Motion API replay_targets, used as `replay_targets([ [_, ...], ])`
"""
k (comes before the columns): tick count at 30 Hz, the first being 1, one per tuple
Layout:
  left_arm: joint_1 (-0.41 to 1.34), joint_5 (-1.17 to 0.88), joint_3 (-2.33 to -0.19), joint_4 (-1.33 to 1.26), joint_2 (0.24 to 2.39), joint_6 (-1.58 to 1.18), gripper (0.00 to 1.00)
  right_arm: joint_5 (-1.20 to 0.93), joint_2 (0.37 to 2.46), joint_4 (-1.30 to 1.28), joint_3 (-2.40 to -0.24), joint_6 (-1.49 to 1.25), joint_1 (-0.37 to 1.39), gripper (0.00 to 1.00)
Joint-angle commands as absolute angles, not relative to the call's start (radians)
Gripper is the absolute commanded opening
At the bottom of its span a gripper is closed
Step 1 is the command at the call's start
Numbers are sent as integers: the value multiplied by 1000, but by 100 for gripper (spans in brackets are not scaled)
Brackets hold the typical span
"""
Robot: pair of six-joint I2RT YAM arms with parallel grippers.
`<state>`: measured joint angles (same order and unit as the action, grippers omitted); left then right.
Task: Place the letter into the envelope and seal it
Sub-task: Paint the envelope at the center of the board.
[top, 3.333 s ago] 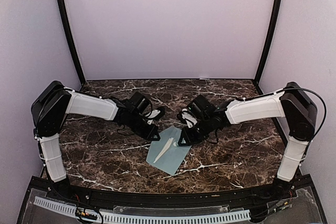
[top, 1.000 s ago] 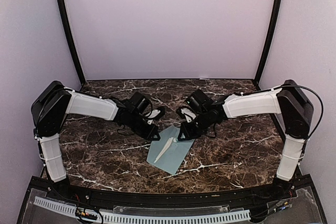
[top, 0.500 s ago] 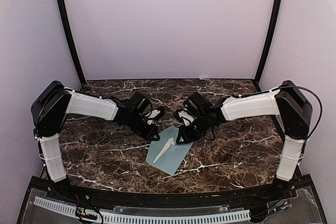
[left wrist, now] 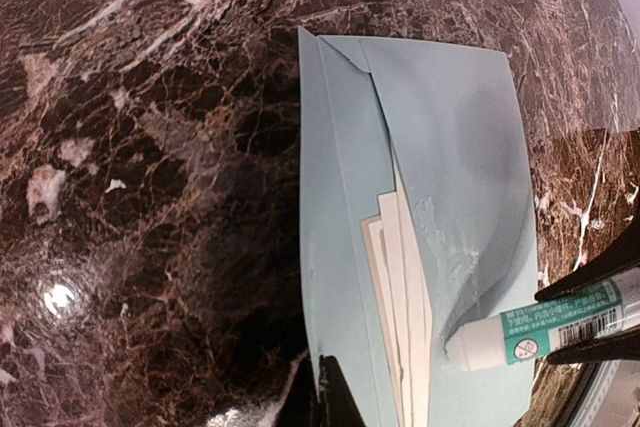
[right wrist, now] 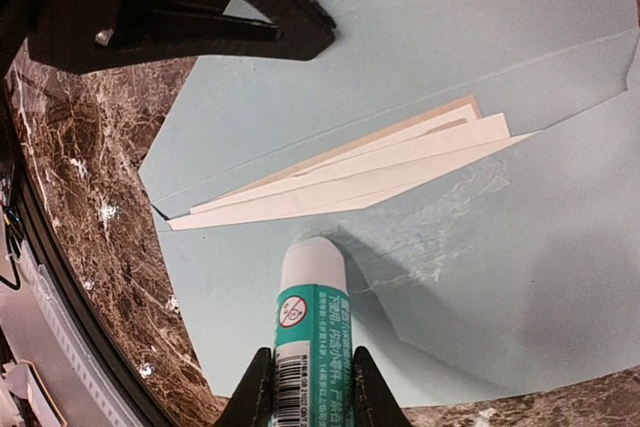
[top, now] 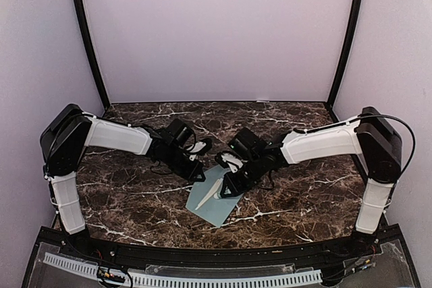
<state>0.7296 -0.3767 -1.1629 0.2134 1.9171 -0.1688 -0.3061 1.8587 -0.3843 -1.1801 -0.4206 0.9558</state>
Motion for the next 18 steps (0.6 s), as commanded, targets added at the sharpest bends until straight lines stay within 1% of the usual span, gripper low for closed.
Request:
replay_targets([
  [1,735,-370,-1178,235,1908,-168,0,-332,1853,-437,-1156,-450,985,0],
  [7,734,-374,-1178,234,1908,-166,0,-242,1852,-451,-1173,-490,973,0],
  [18,735,-377,-1175,229,1909,-161,0,-178,1840,-437,-1163,-496,870,0],
])
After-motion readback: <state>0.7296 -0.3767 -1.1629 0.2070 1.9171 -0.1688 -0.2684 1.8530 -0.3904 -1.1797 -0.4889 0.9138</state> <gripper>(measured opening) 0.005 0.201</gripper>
